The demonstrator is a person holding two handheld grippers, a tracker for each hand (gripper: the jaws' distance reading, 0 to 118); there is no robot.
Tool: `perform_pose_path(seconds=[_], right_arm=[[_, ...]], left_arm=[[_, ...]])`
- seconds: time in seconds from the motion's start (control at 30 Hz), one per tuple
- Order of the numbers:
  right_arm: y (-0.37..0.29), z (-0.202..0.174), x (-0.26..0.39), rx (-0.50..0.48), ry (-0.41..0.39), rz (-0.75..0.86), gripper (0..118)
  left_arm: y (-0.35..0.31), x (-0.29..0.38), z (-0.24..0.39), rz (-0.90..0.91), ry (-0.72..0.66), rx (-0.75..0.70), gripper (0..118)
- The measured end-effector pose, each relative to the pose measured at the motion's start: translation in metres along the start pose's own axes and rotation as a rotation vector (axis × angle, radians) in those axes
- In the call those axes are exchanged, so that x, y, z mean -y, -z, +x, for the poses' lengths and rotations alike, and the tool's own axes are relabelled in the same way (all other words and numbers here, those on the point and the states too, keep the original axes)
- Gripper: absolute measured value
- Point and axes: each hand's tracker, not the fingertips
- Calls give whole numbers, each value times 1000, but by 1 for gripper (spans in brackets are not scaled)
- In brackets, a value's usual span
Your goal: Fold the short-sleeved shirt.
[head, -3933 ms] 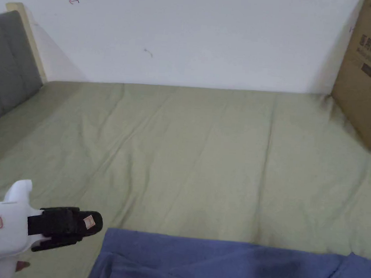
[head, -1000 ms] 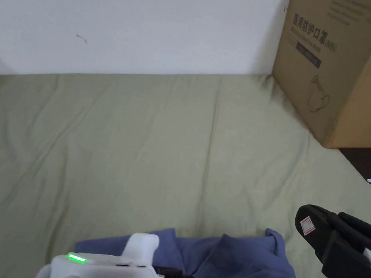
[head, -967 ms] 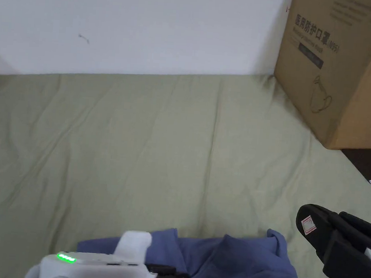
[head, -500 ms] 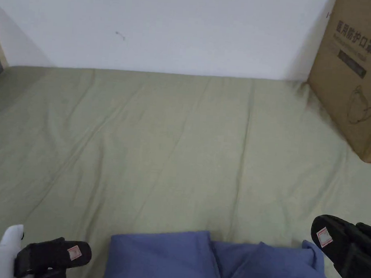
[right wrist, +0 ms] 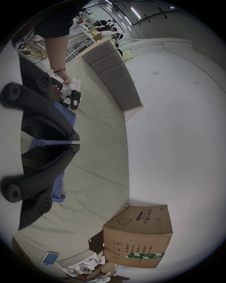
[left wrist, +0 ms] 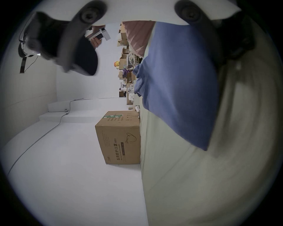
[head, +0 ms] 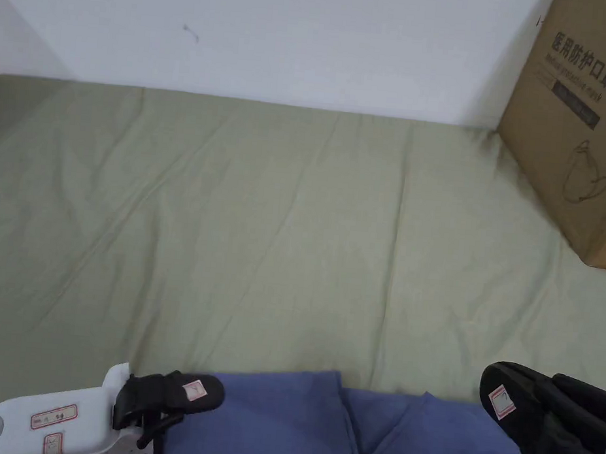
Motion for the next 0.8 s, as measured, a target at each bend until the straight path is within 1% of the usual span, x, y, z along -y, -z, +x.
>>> perform_pose_path(seconds=[0.03,0.07,0.1,0.13,0.17,0.2,0.3,0.33,0.4,0.43,0.5,0.53,0.6,0.63,0.67,0.73,0.8], right_arm=[[2,-1,0,-3,1,-3,5],[4,-2,1,-6,5,-7,5],[6,-2,1,-11,10,-11,5],[7,-3,1,-14,14,-15,5],[8,-3,1,-16,19,-19,5],[9,-3,0,-18,24,-21,5],[7,-2,-1,-35,30,-15,5],[6,-2,-3,-39,28,-8,5],[2,-1,-4,-48,28,13,5],[0,1,-4,-54,33,23,5],[-4,4,-3,-64,47,39,5],[-6,8,-1,-66,55,43,5],[-10,14,2,-70,72,50,5],[-13,16,3,-70,79,55,5],[-16,19,5,-69,87,63,5],[-22,25,7,-63,100,72,5],[-28,32,8,-53,116,80,5]], left_arm=[[0,0,-1,3,17,-36,32],[2,2,-5,5,90,-240,4],[0,3,-16,-12,168,-487,4],[-2,6,-14,4,169,-283,4],[-1,2,-2,6,141,-284,4],[1,3,5,-16,148,-364,5],[1,14,48,-8,243,-464,5],[-2,19,64,-14,259,-444,5],[-17,25,103,-24,380,-496,5],[-26,29,122,-17,437,-576,5],[-40,42,160,18,551,-840,5],[-47,46,171,39,582,-939,5],[-56,56,186,83,599,-1139,5],[-59,53,187,77,633,-1178,5],[-58,57,191,58,681,-1188,5],[-45,65,202,47,651,-1145,5],[-19,68,213,27,629,-1018,5]])
